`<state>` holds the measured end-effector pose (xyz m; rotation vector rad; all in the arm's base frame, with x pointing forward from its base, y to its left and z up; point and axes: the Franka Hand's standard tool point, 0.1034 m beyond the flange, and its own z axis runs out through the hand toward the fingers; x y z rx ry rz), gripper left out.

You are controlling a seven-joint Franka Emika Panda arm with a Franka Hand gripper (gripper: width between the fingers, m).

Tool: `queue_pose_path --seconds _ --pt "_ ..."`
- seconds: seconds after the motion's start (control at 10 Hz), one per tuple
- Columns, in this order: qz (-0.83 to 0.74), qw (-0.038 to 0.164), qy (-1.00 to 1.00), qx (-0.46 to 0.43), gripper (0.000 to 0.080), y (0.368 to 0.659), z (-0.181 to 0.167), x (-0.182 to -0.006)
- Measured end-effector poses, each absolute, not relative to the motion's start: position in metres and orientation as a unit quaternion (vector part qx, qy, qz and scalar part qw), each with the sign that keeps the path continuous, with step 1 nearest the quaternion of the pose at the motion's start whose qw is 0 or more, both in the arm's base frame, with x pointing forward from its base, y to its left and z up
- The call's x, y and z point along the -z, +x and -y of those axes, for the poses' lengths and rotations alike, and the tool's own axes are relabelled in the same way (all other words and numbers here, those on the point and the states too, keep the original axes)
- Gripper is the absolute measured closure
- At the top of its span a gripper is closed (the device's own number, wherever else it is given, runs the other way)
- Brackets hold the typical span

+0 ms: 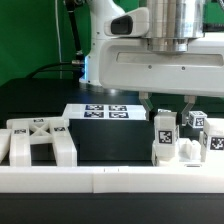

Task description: Assemble chair

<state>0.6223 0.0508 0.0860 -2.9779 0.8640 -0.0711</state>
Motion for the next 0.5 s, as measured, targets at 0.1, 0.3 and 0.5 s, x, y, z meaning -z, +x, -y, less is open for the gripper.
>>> queue_pose_path --seconds 0.1,0.3,0.5 --pt "-0.328 0.021 -0.944 0.021 0.0508 0.6221 -0.0516 -0.0857" --pt "-0.429 0.023 -0.903 0.018 0.0508 0.6217 -0.052 -0.0854" --pt "-0.524 0.031 -0.851 0.014 0.0508 0.6222 -0.0535 -0.085"
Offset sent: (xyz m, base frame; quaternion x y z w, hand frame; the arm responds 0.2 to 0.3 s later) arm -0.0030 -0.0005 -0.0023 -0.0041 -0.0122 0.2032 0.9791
